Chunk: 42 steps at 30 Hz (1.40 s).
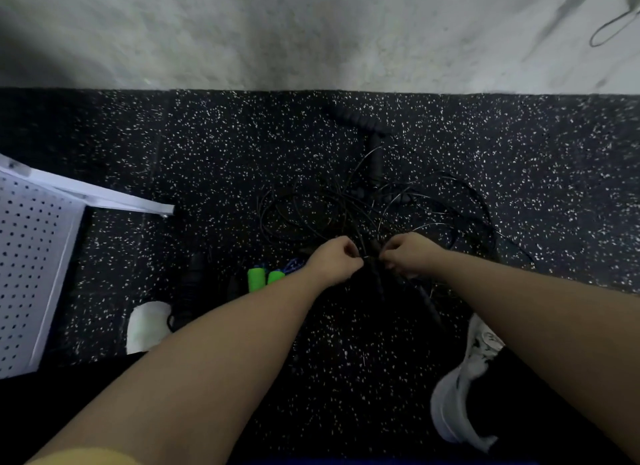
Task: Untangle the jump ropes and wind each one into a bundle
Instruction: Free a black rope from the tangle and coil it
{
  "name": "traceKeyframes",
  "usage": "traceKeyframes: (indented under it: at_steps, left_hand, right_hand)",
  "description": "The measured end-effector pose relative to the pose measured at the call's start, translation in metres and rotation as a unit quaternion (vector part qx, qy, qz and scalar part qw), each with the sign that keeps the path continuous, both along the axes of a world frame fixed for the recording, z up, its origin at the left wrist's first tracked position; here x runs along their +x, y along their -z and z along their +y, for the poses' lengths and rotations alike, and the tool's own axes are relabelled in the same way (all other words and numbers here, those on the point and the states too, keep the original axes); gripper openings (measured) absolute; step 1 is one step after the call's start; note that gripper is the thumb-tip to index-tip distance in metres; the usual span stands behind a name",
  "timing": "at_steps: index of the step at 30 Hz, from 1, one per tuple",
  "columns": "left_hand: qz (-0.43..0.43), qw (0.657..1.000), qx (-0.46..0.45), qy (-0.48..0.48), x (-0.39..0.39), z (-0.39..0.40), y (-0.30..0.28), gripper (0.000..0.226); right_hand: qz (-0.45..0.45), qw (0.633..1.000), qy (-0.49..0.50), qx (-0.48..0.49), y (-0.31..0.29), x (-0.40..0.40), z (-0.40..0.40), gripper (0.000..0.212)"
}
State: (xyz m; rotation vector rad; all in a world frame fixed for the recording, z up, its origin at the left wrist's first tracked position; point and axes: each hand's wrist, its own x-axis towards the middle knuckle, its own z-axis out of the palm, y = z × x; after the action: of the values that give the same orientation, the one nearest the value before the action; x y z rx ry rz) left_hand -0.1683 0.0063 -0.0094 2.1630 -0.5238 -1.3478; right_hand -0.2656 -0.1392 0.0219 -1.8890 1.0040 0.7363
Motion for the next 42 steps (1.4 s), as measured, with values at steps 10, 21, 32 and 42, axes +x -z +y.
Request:
traceKeyframes:
  at_steps: [10, 21, 32, 42]
  left_hand:
    - [0.012, 0.994, 0.013, -0.107, -0.027, -0.019, 0.035, 0.027]
    - [-0.011, 0.974, -0.105, -0.199, -0.019, -0.015, -0.039, 0.017]
    - [-0.168, 0.948, -0.267, -0.043, 0.027, 0.012, -0.241, 0.014]
    - [-0.107, 0.910, -0.380, -0.124, 0.025, 0.059, -0.347, 0.016]
  right_hand:
    - [-0.024, 0.999, -0.012, 0.034, 0.022, -0.025, -0.002, 0.034]
    - [-0.123, 0.985, 0.068, 0.102, -0.053, 0.009, 0.009, 0.036]
    - [-0.283, 0.952, -0.037, -0.107, -0.192, 0.015, -0.001, 0.084]
    - [-0.284, 0.938, -0.150, -0.131, -0.287, 0.006, 0.036, 0.041]
